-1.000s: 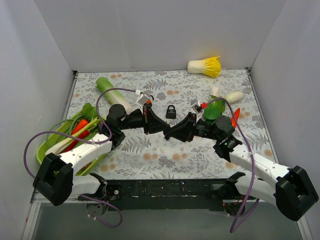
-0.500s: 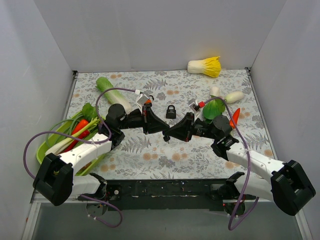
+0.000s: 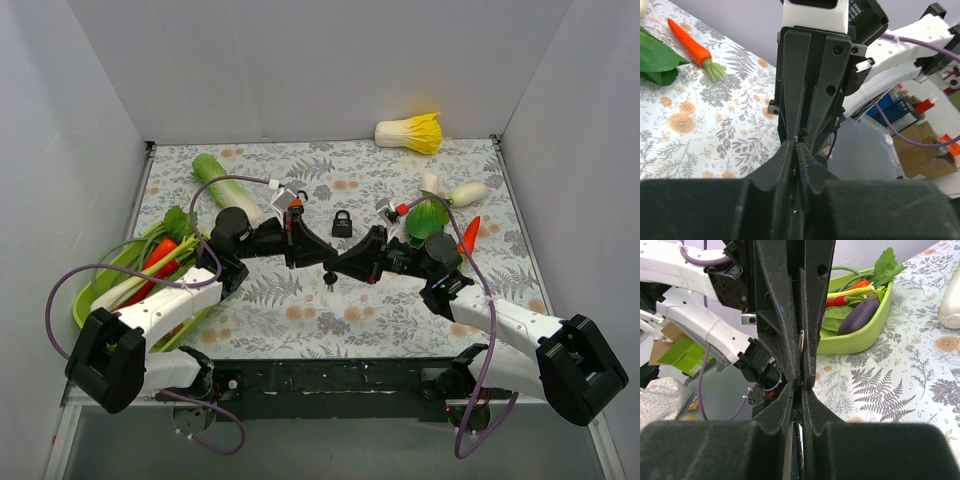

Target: Unlock with the key

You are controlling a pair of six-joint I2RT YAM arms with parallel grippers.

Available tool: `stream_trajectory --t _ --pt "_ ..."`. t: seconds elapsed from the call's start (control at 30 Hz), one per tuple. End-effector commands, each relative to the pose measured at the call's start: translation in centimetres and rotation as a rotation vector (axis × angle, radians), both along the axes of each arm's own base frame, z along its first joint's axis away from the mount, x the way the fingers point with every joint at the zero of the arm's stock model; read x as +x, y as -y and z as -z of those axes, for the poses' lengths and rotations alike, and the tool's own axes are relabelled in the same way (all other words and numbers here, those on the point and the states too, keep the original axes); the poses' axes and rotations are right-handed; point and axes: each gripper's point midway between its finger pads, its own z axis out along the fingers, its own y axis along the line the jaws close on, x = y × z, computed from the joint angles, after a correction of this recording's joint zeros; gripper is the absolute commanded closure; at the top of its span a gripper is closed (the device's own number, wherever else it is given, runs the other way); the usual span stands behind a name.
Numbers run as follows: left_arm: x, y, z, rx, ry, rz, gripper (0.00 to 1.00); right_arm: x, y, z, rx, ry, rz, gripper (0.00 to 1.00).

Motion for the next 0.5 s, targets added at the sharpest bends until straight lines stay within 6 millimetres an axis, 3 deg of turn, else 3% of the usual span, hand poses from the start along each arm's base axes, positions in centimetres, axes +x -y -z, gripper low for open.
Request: stream_trajectory --t 0.0,0.17,0.27,0.47 --pt "1.0 -0.1 -0.2 0.013 0.029 -0.088 0.85 -1.2 -0.1 -1.7 0.071 0.067 -0.01 0.99" --pt "1.9 -0.5 -0.1 0.023 0.038 -0.148 0.2 -0.6 0.5 -0.8 0.069 0.042 0.062 0.99" --pt "2.1 -0.6 -0.3 0.021 0.039 -0.165 0.02 0.1 0.9 -0.2 0.064 0.023 0.117 0.99" --pt "3.0 -1.5 -0.8 0.017 0.073 -0.256 0.02 2.0 2.7 1.4 0.013 -0.024 0.268 0.99"
